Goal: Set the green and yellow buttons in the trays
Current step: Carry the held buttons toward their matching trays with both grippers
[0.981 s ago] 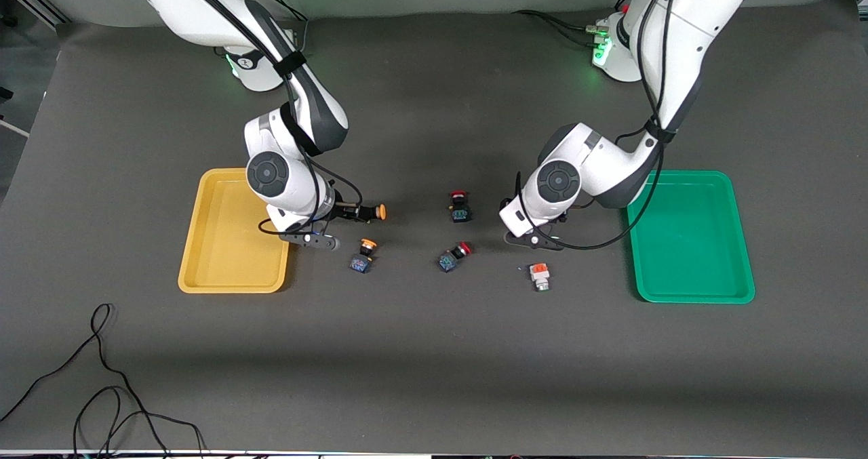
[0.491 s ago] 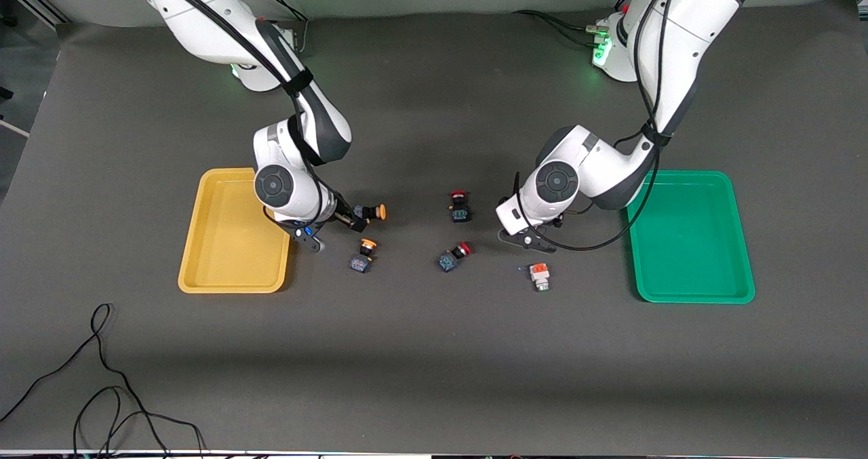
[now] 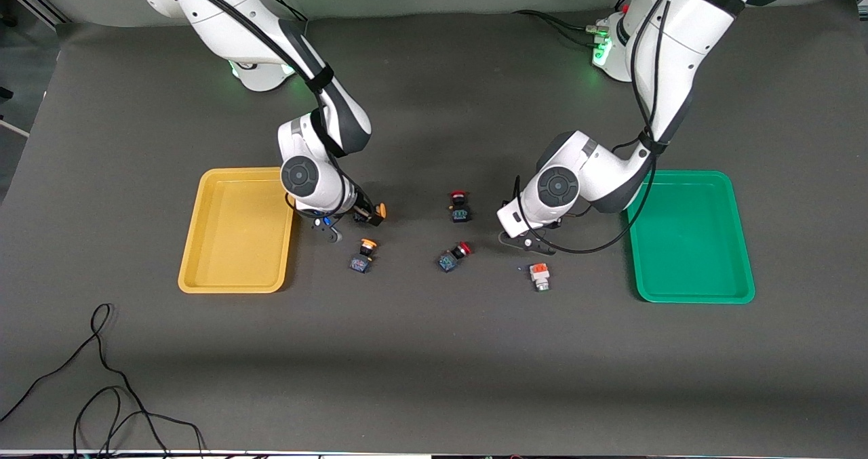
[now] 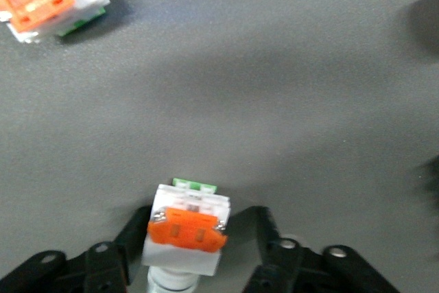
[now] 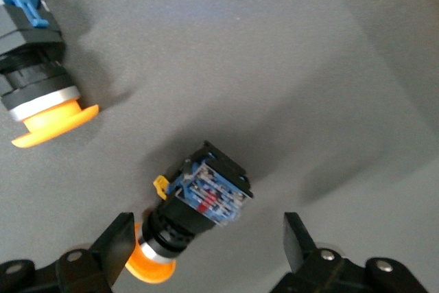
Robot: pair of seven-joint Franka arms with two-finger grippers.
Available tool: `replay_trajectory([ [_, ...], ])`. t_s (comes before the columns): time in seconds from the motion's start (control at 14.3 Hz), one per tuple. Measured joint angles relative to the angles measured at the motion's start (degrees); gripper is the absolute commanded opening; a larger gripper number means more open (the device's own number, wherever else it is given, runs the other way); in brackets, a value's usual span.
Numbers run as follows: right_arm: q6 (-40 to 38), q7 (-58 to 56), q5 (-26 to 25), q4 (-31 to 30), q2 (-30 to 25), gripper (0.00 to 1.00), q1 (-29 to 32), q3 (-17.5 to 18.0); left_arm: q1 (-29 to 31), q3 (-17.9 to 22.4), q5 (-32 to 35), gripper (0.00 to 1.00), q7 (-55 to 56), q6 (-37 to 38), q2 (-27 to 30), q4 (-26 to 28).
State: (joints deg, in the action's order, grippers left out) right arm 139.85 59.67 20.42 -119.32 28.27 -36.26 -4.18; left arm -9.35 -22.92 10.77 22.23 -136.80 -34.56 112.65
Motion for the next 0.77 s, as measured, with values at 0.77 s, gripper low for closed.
replay_trajectory([
  [0.77, -15.89, -6.08, 0.06, 8.12, -2.12, 0.0, 0.37, -7.88, 3.16, 0.18, -4.01, 0.13, 12.73, 14.66, 12.41, -3.06],
])
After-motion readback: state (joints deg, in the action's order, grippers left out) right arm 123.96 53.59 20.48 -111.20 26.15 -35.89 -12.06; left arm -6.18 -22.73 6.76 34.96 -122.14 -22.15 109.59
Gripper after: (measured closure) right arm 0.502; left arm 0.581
